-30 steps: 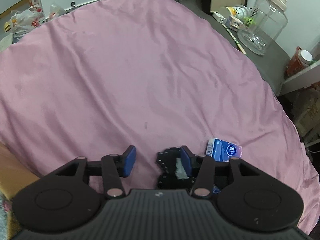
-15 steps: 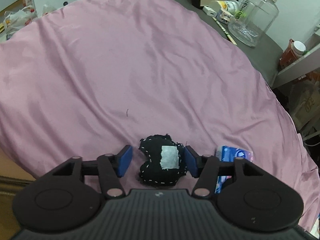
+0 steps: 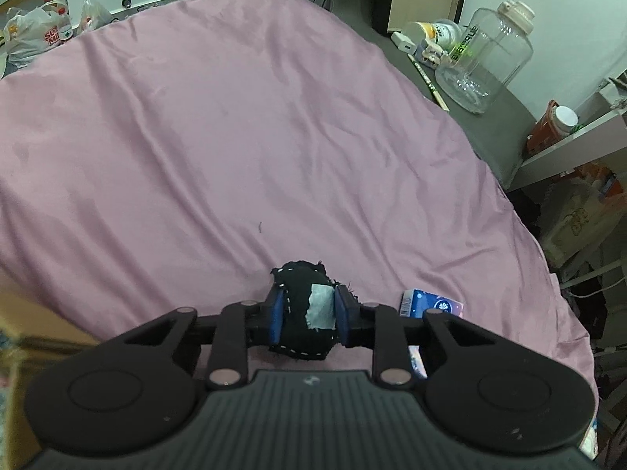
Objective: Organize soft objects
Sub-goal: 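Carry the tissue pack with the right tool while the left tool carries the black plush to the box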
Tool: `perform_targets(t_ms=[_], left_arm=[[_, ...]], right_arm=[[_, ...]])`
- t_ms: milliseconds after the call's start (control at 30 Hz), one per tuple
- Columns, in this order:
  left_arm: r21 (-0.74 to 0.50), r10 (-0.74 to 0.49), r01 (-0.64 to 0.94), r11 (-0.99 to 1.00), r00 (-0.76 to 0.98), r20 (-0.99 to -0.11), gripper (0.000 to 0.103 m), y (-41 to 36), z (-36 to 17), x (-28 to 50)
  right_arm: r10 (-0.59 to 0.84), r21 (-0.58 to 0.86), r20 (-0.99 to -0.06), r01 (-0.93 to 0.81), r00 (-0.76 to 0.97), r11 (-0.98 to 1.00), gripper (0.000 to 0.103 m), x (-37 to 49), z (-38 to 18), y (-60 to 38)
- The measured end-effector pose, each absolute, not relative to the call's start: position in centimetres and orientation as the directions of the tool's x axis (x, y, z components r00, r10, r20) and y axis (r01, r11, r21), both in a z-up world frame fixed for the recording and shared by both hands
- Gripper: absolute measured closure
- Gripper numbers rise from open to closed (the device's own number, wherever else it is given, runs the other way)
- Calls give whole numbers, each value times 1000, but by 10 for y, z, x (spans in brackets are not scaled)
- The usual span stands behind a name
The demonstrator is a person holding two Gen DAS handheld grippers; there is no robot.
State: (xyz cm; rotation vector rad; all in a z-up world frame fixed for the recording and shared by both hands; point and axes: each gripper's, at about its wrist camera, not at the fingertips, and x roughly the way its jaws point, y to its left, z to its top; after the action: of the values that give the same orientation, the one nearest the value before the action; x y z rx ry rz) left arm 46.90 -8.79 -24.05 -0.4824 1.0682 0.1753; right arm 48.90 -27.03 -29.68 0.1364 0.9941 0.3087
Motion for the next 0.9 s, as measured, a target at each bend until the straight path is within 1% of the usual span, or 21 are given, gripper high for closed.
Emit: perform_targets(t_ms=[233,400,500,667,900], left_arm=[[-325,-120,-342,882,503,-856,77,-84,-218,438],[-350,-142,-319,881,527,-838,77,-82,-197,409],[-359,-151,-298,884,546,-824,77,-81,-182,389],[-369,-163,-271,889,566,-808,77,-71,-162,358],[-368,-157,-256,894,591,-791,77,-48,-139,321]], right_arm=[[266,217,-800,-154,537,964,52,458,-277,-279],[241,214,-783,-116,574,970,52,430,-257,-278],[223,187,-768,-122,600,975,52,415,-241,-272],[224,207,-733,-104,642,973,52,387,-216,-268],[216,187,-712,-116,668,975,52,348,-194,-252]])
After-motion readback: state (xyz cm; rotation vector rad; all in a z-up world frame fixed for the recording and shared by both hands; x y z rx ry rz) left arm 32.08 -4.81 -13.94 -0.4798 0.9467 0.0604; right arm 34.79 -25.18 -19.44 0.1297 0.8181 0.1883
